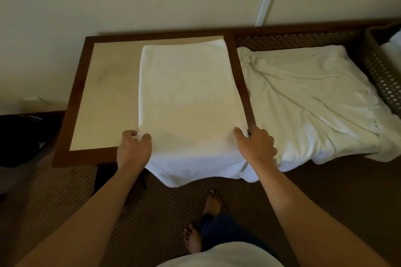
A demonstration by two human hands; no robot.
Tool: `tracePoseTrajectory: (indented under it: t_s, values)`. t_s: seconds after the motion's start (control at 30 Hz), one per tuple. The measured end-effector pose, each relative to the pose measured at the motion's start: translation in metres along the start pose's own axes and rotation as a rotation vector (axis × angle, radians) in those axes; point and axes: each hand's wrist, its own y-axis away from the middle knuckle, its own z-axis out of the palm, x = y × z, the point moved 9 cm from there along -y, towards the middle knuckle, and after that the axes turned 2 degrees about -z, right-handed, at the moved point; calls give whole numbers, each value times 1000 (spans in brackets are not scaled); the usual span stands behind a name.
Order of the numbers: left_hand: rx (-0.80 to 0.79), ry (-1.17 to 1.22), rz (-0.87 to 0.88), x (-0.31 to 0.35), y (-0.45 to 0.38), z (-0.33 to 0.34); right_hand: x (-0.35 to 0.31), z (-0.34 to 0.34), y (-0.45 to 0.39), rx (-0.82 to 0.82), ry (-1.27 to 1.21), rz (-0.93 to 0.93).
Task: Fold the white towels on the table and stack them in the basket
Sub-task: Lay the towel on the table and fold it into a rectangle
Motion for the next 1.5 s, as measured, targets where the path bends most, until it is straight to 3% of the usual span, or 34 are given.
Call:
tracePoseTrajectory:
  t_s: [0.13,0.3,0.43,0.57,0.67,0.8,0.93,1.07,1.33,1.5]
  values:
    - [33,-59,62,11,-14,-1,-13,-4,-13,-10,-247,-98]
    - [168,-323,138,9,-9,9,-3,1,-10,79,-131,-59]
    - [208,-262,105,16,-10,11,-20,1,-31,62,-131,-121]
    - [143,-118,100,28,-33,9,-44,6,-54,-47,-125,-198]
    - [150,-129,104,31,-41,6,-43,-1,-57,69,-175,-243]
    - [214,-279,132,34,-36,9,-33,5,-56,150,-106,-170]
    - [178,-214,79,39,-49,7,-42,7,-70,96,-117,-114]
    - [128,-149,123,62,-72,8,-63,7,-92,76,-79,-187]
    - [248,-256,231,66,-76,10,-62,1,-94,265,121,-339]
    - [358,-238,201,65,-76,1,-61,-12,-94,388,104,-236]
